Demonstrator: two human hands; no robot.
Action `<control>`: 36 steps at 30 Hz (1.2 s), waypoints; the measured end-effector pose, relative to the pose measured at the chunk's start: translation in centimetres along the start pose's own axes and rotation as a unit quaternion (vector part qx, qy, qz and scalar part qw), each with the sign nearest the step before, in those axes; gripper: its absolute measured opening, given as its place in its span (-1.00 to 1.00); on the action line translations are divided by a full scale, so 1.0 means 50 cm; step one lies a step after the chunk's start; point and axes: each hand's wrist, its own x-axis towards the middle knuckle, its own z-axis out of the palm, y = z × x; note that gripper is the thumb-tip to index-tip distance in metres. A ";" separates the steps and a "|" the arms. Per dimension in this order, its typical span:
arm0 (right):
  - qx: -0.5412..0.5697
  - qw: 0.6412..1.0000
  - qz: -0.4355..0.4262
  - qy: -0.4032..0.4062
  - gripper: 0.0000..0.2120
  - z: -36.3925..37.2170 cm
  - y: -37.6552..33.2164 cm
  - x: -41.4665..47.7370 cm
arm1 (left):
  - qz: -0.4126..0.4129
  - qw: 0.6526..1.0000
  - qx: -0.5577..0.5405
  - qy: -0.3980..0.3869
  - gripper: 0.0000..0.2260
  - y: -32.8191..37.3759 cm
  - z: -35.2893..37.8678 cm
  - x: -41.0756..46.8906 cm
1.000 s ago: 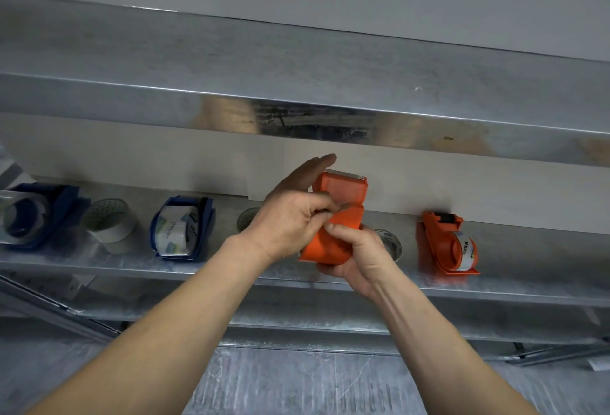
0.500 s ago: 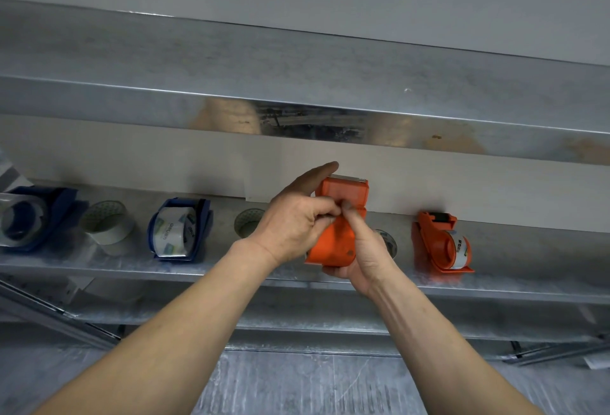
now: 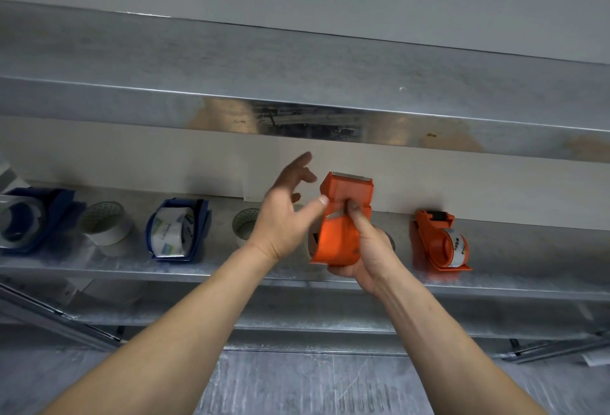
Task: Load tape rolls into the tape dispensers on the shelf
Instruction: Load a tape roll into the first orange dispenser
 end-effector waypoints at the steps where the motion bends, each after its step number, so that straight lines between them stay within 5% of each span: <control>1: -0.001 1.000 0.001 -0.005 -0.25 -0.004 -0.002 0.001 | -0.053 0.997 -0.049 0.030 -0.58 -0.003 -0.001 0.004; 4: -0.006 1.000 0.004 -0.024 -0.24 -0.009 -0.009 0.000 | -0.181 0.980 -0.078 0.026 -0.65 -0.027 -0.006 0.017; 8: 0.001 0.998 0.006 -0.066 -0.18 0.000 -0.018 -0.009 | -0.287 0.948 -0.117 -0.068 -0.45 -0.045 -0.009 0.011; 16: 0.022 0.988 0.018 -0.149 -0.24 -0.008 -0.025 -0.010 | -0.300 0.942 -0.120 -0.091 -0.77 -0.050 -0.008 0.003; 23: 0.018 0.978 0.037 -0.203 -0.41 -0.013 -0.039 -0.013 | -0.309 0.930 -0.183 -0.079 -0.72 -0.047 -0.022 -0.007; 30: 0.006 0.968 0.031 -0.247 -0.38 -0.005 -0.045 -0.017 | -0.280 0.916 -0.273 -0.087 -0.59 -0.057 -0.032 -0.010; 34: 0.003 0.965 0.029 -0.261 -0.36 0.002 -0.045 -0.019 | -0.255 0.908 -0.312 -0.113 -0.69 -0.054 -0.034 -0.014; 36: 0.011 0.963 0.031 -0.267 -0.40 0.004 -0.046 -0.022 | -0.252 0.905 -0.321 -0.118 -0.47 -0.052 -0.036 -0.017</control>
